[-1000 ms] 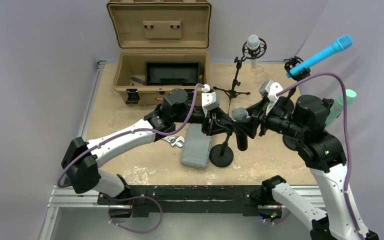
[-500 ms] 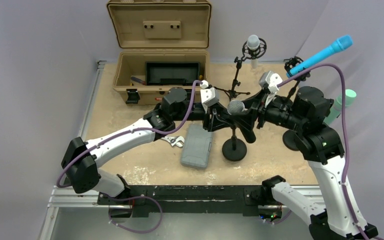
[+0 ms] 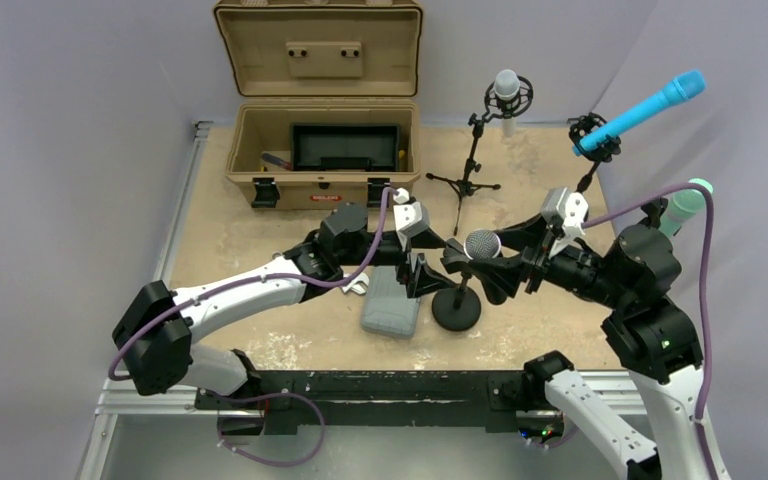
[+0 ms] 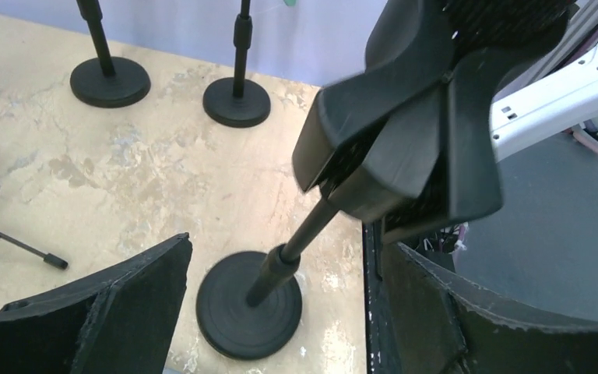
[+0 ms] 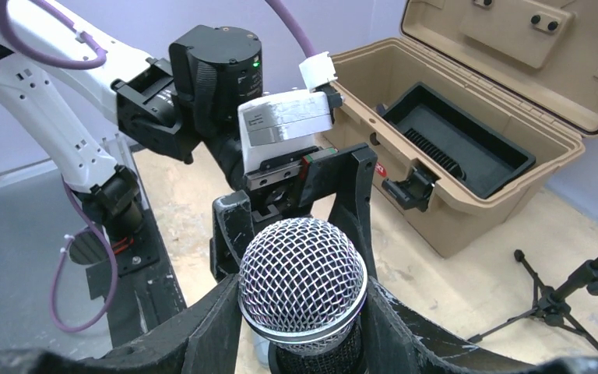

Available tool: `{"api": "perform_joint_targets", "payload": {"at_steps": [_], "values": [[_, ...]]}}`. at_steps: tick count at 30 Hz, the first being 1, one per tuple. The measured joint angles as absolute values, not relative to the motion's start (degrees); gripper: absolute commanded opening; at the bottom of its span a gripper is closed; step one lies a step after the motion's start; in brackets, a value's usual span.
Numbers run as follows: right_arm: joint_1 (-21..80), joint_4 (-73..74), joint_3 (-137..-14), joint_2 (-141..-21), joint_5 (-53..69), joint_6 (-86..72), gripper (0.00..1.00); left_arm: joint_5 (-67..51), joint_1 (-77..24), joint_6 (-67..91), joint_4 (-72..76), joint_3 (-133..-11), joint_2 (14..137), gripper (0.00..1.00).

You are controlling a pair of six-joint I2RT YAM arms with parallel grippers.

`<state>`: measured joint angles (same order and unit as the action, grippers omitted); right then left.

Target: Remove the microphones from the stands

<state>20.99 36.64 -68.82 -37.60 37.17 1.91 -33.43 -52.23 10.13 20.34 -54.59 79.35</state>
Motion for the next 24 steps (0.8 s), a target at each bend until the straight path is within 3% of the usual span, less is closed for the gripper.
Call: {"api": "perform_joint_targets", "payload": {"at_steps": [8, 24], "values": [[21.04, 36.58, -68.82, -38.33, 37.04, 3.09, 0.00, -38.13, -48.38, 14.57, 28.08, -52.45, 79.37, 0.94], [21.06, 36.86, -68.82, -39.31, 37.15, 3.27, 0.00, -45.84, -50.11, 17.96, 36.95, -55.00, 83.57, 0.83]]}}
